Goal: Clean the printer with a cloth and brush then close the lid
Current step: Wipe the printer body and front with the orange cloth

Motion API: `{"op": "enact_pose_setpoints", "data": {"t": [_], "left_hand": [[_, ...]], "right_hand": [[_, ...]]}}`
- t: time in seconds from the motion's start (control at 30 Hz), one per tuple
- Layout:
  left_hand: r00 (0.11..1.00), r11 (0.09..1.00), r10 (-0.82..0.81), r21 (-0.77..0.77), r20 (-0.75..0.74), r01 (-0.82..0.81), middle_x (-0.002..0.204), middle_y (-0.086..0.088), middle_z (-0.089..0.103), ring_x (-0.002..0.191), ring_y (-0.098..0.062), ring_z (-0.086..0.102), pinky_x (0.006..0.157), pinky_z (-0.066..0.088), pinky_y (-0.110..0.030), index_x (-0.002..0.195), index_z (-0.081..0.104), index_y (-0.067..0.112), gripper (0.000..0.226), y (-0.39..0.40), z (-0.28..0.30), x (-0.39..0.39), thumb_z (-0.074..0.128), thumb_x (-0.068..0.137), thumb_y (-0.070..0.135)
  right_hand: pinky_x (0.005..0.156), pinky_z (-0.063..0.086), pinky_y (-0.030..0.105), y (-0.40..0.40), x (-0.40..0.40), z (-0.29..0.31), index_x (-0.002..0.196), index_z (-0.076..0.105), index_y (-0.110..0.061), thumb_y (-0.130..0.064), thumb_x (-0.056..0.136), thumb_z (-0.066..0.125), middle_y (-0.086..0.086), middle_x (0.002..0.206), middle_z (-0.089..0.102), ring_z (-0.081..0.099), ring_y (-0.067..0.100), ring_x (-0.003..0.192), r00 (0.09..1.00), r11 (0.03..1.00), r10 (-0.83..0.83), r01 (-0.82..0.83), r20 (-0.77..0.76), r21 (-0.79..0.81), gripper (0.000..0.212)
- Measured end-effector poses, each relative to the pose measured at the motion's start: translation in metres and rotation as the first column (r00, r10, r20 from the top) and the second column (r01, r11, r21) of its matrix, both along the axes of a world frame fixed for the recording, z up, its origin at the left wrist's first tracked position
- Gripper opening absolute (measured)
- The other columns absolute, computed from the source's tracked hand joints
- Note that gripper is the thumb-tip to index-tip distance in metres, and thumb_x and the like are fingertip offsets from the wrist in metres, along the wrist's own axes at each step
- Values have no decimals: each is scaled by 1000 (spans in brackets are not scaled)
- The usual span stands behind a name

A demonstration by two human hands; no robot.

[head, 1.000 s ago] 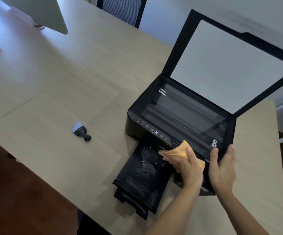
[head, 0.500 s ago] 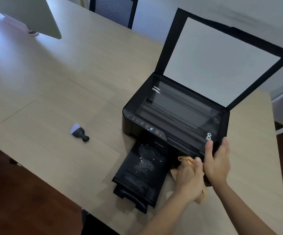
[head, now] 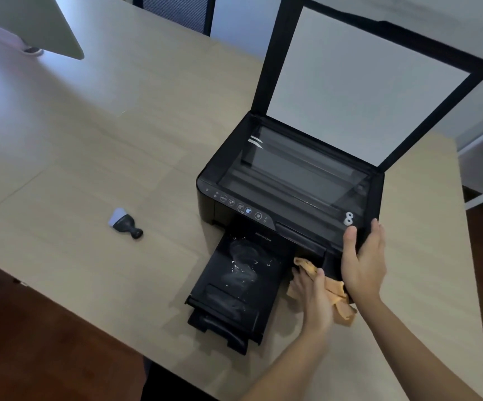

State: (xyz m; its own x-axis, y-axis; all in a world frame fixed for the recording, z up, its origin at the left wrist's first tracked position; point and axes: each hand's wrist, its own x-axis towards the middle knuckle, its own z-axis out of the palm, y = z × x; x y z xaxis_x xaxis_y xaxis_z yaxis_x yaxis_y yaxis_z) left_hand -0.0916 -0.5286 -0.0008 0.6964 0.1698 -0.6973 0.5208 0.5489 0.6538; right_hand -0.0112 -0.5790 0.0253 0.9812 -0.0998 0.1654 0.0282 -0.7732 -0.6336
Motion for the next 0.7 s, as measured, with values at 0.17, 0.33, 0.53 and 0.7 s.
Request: {"op": "enact_pose_setpoints", "data": {"t": [0.17,0.33,0.53,0.7], "left_hand": [[914,923,295,-164,-277,-347,158,-11,21,144,-33,25,117,24,-53,151,17,23,64,3,-2,13,40,96,45],[876,807,395,-351,-277,-475,134,-22,53,116,-39,58,99,48,-56,132,42,19,38,-5,25,24,44,95,29],[940,868,190,399,284,-296,161,9,-14,148,-4,-14,123,2,-28,143,-5,37,57,-34,18,-9,33,102,26],[763,362,-505,901,404,-238,164,-2,1,151,-17,-6,122,-6,-37,152,-6,27,58,-5,-10,-12,23,101,27]], "right_hand": [[118,21,40,0,-3,1,149,22,-14,-62,91,26,6,159,25,20,20,148,1000,1000,-4,4,4,23,75],[118,22,41,-2,-2,0,149,21,-15,-61,92,27,5,160,23,20,19,148,1000,999,7,-7,-6,48,73],[116,22,37,-4,-4,-1,149,24,-14,-56,96,27,4,159,26,23,18,146,1000,994,4,-3,-2,109,67],[116,26,37,-6,0,-1,148,26,-12,-46,100,31,5,156,31,29,19,144,1000,985,-7,8,-5,172,58]]}}
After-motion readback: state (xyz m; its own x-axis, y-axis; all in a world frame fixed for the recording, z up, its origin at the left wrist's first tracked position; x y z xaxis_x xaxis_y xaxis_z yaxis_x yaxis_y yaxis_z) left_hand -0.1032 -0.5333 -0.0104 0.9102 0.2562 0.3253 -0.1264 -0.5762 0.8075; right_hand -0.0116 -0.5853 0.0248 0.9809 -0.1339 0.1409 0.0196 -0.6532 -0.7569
